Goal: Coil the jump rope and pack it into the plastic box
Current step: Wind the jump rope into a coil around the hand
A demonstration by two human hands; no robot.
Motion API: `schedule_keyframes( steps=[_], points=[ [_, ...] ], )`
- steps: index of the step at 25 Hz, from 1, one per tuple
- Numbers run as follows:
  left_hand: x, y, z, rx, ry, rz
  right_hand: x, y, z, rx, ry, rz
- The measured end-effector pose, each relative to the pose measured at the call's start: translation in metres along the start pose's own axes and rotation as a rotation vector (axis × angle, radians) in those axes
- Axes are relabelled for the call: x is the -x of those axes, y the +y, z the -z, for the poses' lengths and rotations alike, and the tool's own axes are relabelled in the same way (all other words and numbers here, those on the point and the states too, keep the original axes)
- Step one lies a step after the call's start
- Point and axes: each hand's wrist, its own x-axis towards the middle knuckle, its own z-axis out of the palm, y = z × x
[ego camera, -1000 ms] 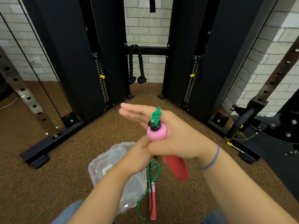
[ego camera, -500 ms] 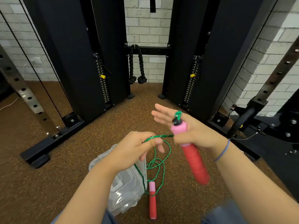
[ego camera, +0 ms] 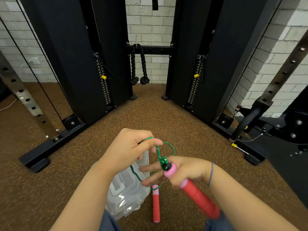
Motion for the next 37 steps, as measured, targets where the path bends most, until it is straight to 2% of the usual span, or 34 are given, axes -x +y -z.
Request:
schedule_keyframes(
  steps=[5, 8, 11, 13, 15, 16, 18, 19, 23, 26, 31, 34, 37],
  points=[
    [-0.005, -0.02, -0.016, 0.098, 0.116, 0.128, -0.007, 0.001, -0.007, -0.218, -0.174, 0.125],
    [-0.01, -0.029, -0.025, 0.163, 0.154, 0.234, -0.011, 0.001, -0.011, -0.31, -0.187, 0.278],
    [-0.016, -0.033, -0.026, 0.251, 0.164, 0.322, -0.017, -0.002, -0.011, -0.445, -0.12, 0.45],
    [-0.016, -0.039, -0.024, 0.483, 0.048, 0.411, -0.024, -0.005, -0.01, -0.571, -0.076, 0.541],
    [-0.013, -0.041, -0.024, 0.747, -0.18, 0.482, -0.03, -0.006, -0.009, -0.703, -0.105, 0.665],
    [-0.011, -0.044, -0.026, 0.719, -0.205, 0.46, -0.033, -0.008, -0.01, -0.767, -0.118, 0.741],
    [-0.01, -0.046, -0.031, 0.469, -0.079, 0.387, -0.035, -0.011, -0.008, -0.895, -0.078, 0.852],
    [-0.009, -0.046, -0.032, 0.434, -0.071, 0.383, -0.035, -0.011, -0.005, -0.95, -0.046, 0.894],
    [-0.009, -0.043, -0.039, 0.599, -0.285, 0.473, -0.026, -0.011, 0.011, -1.093, 0.084, 1.044],
    [-0.009, -0.04, -0.038, 0.663, -0.334, 0.475, -0.02, -0.011, 0.021, -1.101, 0.167, 1.071],
    [-0.009, -0.038, -0.035, 0.668, -0.32, 0.458, -0.016, -0.013, 0.034, -1.009, 0.3, 1.101],
    [-0.01, -0.038, -0.035, 0.59, -0.321, 0.458, -0.019, -0.015, 0.042, -0.996, 0.389, 1.081],
    [-0.009, -0.042, -0.038, 0.424, -0.359, 0.452, -0.022, -0.006, 0.052, -1.068, 0.56, 0.987]
  ],
)
